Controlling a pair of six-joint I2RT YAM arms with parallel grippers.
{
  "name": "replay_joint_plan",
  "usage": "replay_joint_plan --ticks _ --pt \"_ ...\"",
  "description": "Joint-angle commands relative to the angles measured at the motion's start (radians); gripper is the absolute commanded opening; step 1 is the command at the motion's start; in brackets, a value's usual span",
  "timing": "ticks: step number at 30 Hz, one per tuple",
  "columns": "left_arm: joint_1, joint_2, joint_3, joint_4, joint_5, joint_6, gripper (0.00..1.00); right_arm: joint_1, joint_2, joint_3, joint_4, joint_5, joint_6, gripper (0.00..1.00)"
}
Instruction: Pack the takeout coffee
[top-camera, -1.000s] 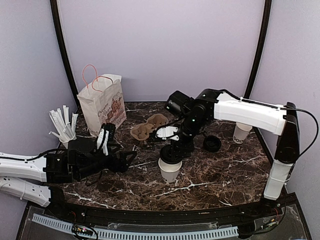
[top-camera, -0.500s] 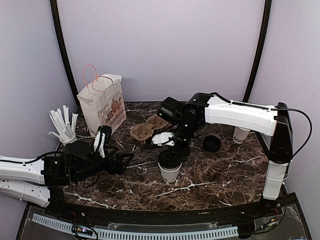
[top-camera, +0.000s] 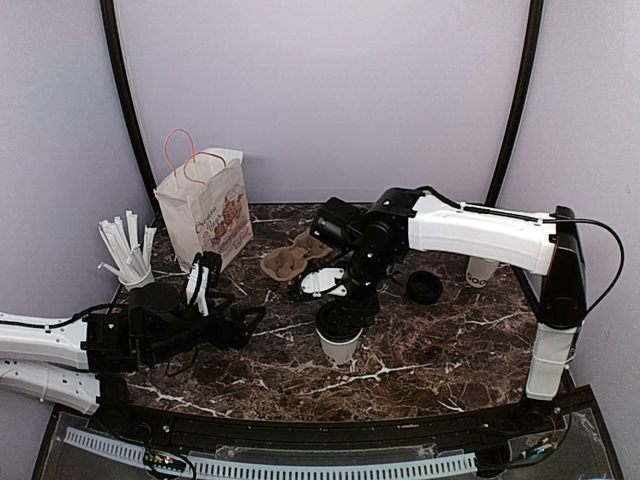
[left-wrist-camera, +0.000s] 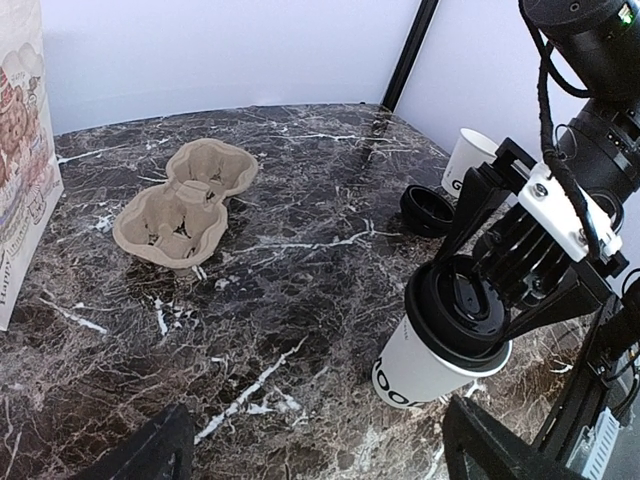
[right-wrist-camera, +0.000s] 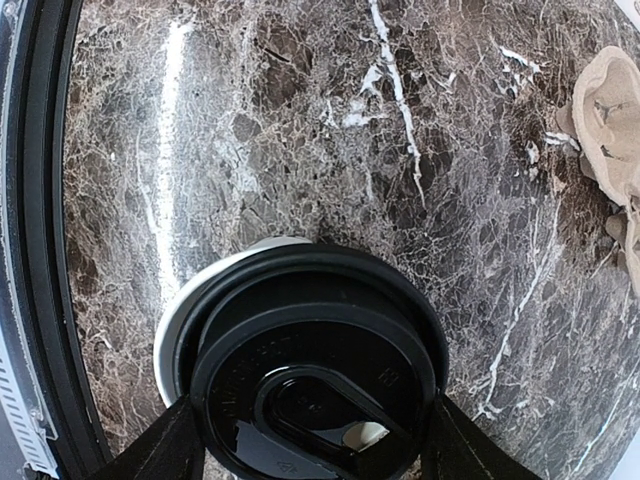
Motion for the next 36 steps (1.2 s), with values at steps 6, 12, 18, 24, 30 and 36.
replay_joint_plan --ticks 6,12,18,24,30,36 --pt "0.006 -0.014 -0.013 0.025 -0.021 0.004 0.89 0.020 -0.035 -0.017 -0.017 0.029 0.006 0.67" --pt "0.006 -0.015 -0.009 0.020 -0.019 0.005 0.89 0.020 -0.068 -0.009 -0.022 0.029 0.004 0.67" --pt "0.006 -0.012 -0.005 0.022 -0.018 0.005 0.89 0.021 -0.081 -0.019 -0.022 0.019 0.008 0.67" --pt "0.006 -0.001 -0.004 0.033 -0.014 0.005 0.89 0.021 -0.057 -0.013 -0.020 0.010 0.006 0.67" --pt "0.006 -0.005 -0.007 0.024 -0.014 0.004 0.89 0.021 -0.027 -0.027 -0.013 0.020 0.003 0.67" --pt "0.006 -0.029 -0.019 0.015 -0.022 -0.002 0.89 0.021 -0.009 -0.022 -0.006 0.016 0.004 0.67"
